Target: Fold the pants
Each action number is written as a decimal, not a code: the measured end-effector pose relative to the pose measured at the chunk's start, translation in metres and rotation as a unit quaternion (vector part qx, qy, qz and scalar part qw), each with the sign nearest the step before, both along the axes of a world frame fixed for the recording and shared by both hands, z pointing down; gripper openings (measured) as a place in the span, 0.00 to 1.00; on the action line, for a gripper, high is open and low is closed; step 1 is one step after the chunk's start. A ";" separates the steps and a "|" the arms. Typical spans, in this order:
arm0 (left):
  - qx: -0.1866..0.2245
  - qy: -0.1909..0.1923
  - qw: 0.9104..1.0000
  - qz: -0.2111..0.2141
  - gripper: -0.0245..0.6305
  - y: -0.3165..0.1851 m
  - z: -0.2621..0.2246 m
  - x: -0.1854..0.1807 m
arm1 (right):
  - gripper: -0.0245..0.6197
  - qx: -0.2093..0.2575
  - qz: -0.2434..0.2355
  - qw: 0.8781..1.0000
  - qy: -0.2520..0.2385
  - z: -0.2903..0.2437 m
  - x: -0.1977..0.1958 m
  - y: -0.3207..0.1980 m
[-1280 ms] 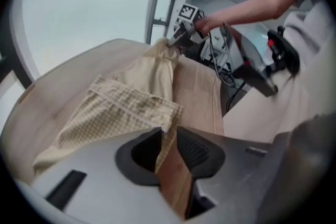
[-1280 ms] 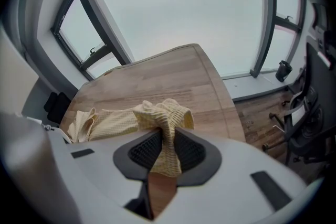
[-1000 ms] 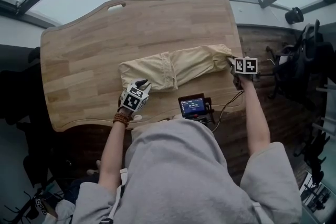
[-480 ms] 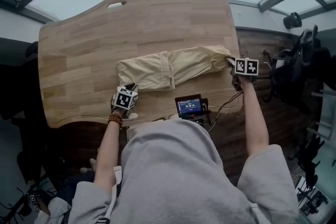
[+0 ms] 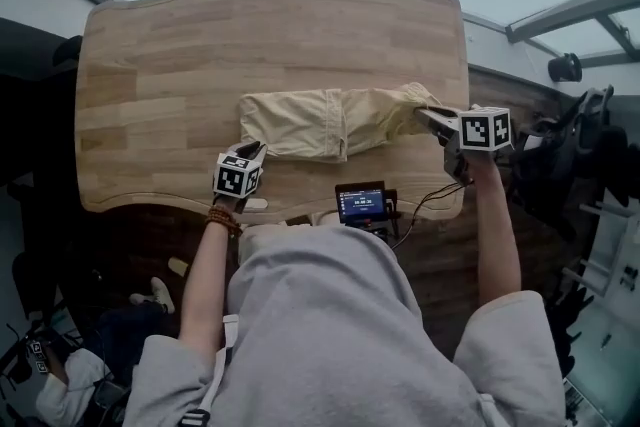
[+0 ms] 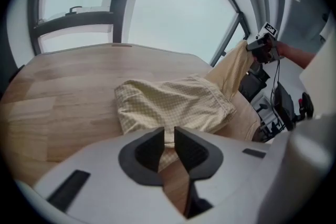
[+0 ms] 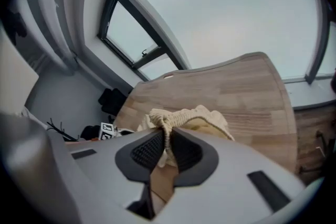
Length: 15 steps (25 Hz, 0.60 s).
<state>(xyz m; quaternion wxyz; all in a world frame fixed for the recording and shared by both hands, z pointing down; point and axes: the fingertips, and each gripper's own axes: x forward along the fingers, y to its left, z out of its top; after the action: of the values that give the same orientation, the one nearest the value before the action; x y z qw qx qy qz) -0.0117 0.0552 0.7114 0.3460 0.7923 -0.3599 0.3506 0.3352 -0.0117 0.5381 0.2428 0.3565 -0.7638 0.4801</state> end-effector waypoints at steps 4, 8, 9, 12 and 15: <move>0.003 0.029 0.999 -0.026 0.13 0.006 -0.012 -0.018 | 0.10 -0.025 -0.031 0.997 -0.067 -0.023 -0.103 -0.005; 0.012 0.052 0.997 -0.049 0.13 0.006 -0.021 -0.035 | 0.10 -0.049 -0.070 0.993 -0.085 -0.001 -0.223 0.000; 0.013 0.058 0.997 -0.057 0.13 0.004 -0.023 -0.041 | 0.10 -0.052 -0.080 0.993 -0.074 0.014 -0.251 0.002; 0.013 0.070 0.994 -0.085 0.13 0.000 -0.025 -0.056 | 0.33 -0.101 -0.157 0.979 -0.080 0.053 -0.334 0.039; 0.006 0.078 0.993 -0.090 0.13 -0.004 -0.025 -0.062 | 0.40 -0.085 -0.258 0.956 -0.113 0.050 -0.376 0.080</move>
<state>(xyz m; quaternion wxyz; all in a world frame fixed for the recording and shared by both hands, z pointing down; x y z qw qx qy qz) -0.0738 0.0511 0.6864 0.3987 0.7838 -0.4033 0.2530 -0.0404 0.0686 0.5877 0.3000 0.0685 -0.8086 0.5014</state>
